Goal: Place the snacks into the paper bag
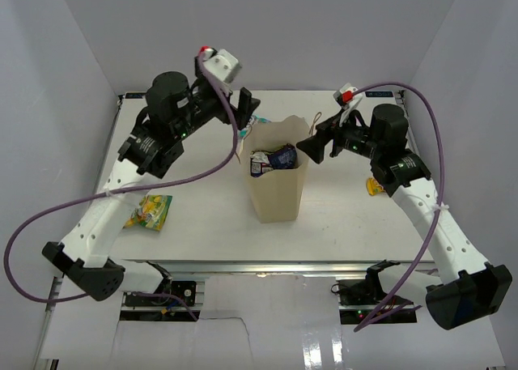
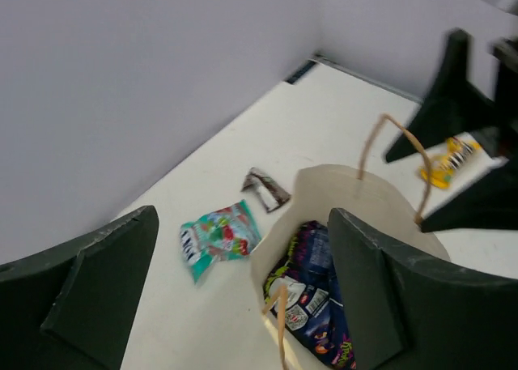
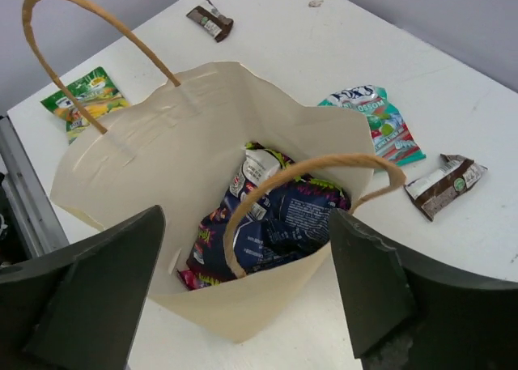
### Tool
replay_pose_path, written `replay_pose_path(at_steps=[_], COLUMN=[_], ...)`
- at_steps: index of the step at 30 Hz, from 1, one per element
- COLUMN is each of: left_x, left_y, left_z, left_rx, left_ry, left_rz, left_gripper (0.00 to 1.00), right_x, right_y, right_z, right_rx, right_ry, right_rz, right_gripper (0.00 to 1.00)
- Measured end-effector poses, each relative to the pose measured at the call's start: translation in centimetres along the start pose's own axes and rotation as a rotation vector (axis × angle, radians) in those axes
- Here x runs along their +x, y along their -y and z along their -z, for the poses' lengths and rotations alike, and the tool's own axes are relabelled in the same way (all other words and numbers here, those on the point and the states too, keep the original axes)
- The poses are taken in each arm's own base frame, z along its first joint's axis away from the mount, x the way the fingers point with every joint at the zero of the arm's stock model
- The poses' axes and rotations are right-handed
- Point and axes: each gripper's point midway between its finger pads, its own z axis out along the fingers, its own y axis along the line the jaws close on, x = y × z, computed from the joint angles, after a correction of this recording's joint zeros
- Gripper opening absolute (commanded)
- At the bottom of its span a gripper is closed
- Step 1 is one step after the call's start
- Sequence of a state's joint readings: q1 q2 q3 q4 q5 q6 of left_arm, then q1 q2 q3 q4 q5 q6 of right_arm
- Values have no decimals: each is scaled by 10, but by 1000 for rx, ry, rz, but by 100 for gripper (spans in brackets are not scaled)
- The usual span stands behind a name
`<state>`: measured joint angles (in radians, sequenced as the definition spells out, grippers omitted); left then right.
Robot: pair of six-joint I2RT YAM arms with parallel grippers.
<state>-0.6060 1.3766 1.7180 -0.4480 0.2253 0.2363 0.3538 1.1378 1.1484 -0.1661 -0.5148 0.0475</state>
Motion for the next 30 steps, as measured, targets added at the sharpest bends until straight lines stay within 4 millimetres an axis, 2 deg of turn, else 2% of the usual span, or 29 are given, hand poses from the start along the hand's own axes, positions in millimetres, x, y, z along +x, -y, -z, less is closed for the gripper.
replay_pose_path(at_steps=[1,3,5,8,10,12,13,15,19,21,22,24,27,30], left_x=[-4,-6,5,30,52,82,100,130,173,191,200,219,244,258], left_y=[-13,-30,-44,-59,-70,-79,-84,-91,-94,-88,-85,-77,-65,-53], left_z=[10,31,54,72,74,74,76,80,90,94,95,99,104,108], left_rx=[-94,-227,-342,-460,-521,-565,-593,-639,-705,-723,-732,-750,-768,-760], left_ry=[14,42,54,36,14,-34,-64,-117,-185,-214,-229,-268,-323,-361], left_rz=[54,154,267,429,536,629,676,759,904,970,1001,1061,1127,1169], left_gripper=[98,98,98,98,98,98,98,98,98,98,98,98,98,98], right_x=[-1,-7,-17,-28,-31,-29,-25,-12,38,75,99,144,205,239], right_y=[1,6,16,25,30,37,43,58,99,120,132,145,155,166], right_z=[3,14,30,53,66,76,80,87,98,102,104,107,118,132], right_rx=[-3,9,43,87,115,146,169,229,391,458,474,449,340,222], right_ry=[3,19,50,81,88,83,72,33,-97,-198,-269,-411,-643,-809], right_rz=[32,86,144,208,232,233,224,188,72,23,14,31,135,248], right_gripper=[98,98,97,95,95,95,91,90,90,90,93,98,89,89])
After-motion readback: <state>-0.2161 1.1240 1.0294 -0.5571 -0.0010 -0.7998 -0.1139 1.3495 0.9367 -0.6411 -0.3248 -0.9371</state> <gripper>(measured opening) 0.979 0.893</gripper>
